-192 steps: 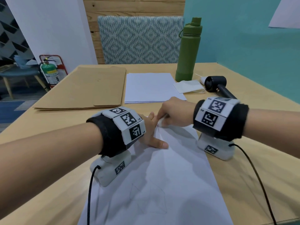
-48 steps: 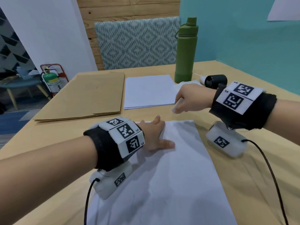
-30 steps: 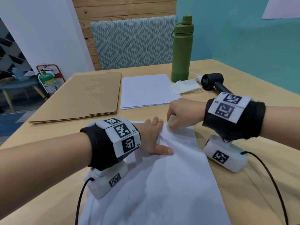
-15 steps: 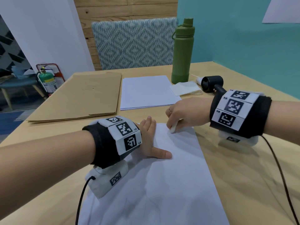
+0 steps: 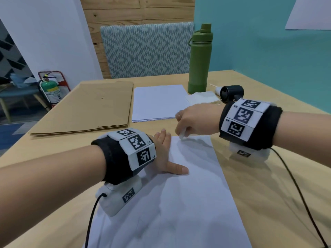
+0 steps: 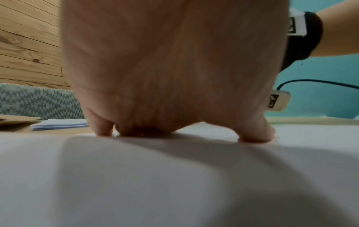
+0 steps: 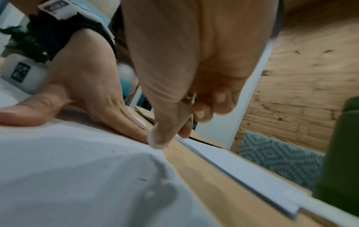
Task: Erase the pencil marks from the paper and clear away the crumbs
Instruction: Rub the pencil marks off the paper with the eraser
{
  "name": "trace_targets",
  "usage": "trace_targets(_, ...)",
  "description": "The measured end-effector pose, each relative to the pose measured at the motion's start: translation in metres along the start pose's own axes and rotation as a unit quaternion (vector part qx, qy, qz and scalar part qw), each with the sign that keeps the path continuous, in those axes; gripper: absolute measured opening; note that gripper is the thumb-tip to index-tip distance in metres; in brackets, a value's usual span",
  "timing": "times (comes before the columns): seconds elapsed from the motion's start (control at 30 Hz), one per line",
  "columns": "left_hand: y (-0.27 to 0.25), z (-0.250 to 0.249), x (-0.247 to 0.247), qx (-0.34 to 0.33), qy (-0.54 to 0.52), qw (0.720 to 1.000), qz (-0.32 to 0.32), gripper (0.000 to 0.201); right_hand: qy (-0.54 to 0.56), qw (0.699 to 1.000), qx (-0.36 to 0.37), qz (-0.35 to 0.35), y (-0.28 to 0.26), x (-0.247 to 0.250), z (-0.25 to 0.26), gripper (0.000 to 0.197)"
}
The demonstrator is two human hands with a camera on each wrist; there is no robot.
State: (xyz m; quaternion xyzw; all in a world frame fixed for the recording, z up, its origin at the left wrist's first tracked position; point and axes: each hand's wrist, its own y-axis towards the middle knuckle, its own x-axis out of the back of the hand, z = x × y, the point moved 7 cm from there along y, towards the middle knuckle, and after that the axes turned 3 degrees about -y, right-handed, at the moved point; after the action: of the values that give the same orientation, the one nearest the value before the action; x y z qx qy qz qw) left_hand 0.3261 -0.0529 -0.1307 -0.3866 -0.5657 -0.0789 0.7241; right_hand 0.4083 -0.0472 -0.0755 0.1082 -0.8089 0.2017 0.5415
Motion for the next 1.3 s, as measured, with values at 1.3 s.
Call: trace_targets(1.3,-0.013,-0.013,0.01,-0.088,-0.035,0.995,0.017,0.101,0.241,0.963,-0.117,-0.001,-0.005,-0.008,0.014,0.02)
